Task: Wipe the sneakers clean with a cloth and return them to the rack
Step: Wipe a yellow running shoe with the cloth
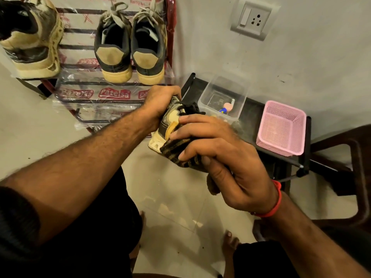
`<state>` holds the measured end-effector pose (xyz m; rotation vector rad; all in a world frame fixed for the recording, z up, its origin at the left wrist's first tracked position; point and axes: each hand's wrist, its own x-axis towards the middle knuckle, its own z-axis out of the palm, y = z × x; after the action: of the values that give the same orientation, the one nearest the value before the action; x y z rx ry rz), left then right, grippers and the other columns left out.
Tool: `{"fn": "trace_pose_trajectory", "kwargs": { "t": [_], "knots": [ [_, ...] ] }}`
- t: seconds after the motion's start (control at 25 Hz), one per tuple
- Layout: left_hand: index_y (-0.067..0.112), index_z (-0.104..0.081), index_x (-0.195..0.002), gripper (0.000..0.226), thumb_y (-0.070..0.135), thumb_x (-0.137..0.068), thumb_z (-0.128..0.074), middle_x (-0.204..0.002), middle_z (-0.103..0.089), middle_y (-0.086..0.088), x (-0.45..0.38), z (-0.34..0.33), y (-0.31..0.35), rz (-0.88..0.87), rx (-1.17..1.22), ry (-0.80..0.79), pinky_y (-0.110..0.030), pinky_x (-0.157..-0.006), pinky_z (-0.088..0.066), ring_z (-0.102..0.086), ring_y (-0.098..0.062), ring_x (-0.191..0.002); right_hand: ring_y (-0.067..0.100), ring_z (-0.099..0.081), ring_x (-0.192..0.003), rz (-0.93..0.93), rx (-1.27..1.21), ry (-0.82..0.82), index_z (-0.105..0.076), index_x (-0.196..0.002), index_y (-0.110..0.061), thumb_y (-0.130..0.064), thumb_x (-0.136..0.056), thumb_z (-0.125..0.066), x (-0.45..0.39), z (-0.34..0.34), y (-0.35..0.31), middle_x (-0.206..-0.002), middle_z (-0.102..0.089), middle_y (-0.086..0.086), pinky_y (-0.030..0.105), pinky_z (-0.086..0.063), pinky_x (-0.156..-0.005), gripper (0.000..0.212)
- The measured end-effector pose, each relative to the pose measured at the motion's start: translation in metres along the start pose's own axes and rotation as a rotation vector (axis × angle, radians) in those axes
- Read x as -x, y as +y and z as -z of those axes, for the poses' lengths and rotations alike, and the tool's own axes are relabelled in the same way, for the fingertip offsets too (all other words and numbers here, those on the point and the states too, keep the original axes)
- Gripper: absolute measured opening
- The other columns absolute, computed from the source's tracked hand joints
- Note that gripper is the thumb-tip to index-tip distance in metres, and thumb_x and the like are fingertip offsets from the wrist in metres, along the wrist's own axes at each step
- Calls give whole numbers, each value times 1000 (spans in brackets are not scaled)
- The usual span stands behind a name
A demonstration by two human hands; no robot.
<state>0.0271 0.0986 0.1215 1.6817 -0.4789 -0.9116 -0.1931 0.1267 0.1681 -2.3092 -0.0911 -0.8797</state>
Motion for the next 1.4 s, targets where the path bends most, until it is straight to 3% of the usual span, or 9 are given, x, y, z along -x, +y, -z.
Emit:
{"fn": "trace_pose_trajectory", "kwargs": {
  "t": [0.16,0.48,0.72,0.88,0.96,1.08,1.2,1.28,1.4],
  "knots": [
    [11,-55,-65,11,14,-61,-65,-65,-51,-7,-4,7,-4,239,203,-237,-24,-49,-45,-50,-20,-53,41,-57,-124,45,-53,25,-67,-88,6,4,-86,-38,1,18,7,-108,-69,20,57,-41,-105,30],
    [8,-55,-66,19,14,-83,-53,-62,-56,-6,-3,3,-7,357,307,-327,-25,-56,-49,-55,-20,-55,47,-61,-107,-27,-359,214,-61,-78,6,2,-80,-33,6,24,17,-78,-66,24,56,-39,-104,28],
    [10,-54,-62,16,9,-78,-55,-66,-52,-6,-1,-1,-10,340,335,-272,-28,-58,-49,-55,-20,-56,40,-61,-73,-75,-551,296,-56,-60,-1,-2,-74,-32,6,20,20,-57,-58,17,56,-44,-90,28],
    [8,-61,-70,12,17,-78,-66,-64,-63,-7,-9,9,-7,169,253,-260,-34,-65,-57,-61,-21,-57,35,-52,-54,-323,-531,262,-54,-57,-10,2,-66,-34,19,19,40,-53,-54,10,47,-48,-68,25],
    [4,-63,-80,18,21,-76,-68,-65,-69,-6,-10,12,6,91,200,-248,-39,-67,-57,-65,-22,-56,34,-57,-58,-454,-423,271,-54,-55,-7,-4,-72,-36,28,17,51,-55,-56,14,51,-49,-65,24],
    [0,-56,-79,26,11,-100,-44,-55,-68,-4,-2,16,11,26,327,-227,-24,-49,-53,-65,-15,-48,42,-62,-78,-586,-574,507,-57,-67,-6,-7,-82,-34,26,23,54,-69,-60,22,56,-50,-84,28],
    [6,-64,-75,17,21,-84,-68,-72,-63,-12,1,5,-4,-29,343,-260,-32,-68,-52,-60,-24,-66,49,-52,-98,-596,-788,735,-57,-87,-7,-11,-90,-35,18,35,50,-94,-54,26,70,-41,-94,23],
    [10,-65,-68,23,23,-85,-73,-67,-60,-8,-1,2,-10,-51,285,-250,-34,-69,-49,-55,-22,-63,51,-52,-110,-562,-691,660,-59,-97,-10,-12,-95,-38,14,26,41,-106,-54,27,73,-36,-99,22],
    [16,-61,-58,39,28,-92,-73,-60,-57,-4,1,0,-4,-28,386,-266,-35,-69,-50,-52,-21,-61,34,-55,-128,-306,-263,127,-66,-112,-6,-6,-100,-46,10,-2,18,-124,-63,19,55,-39,-111,24]
  ]
}}
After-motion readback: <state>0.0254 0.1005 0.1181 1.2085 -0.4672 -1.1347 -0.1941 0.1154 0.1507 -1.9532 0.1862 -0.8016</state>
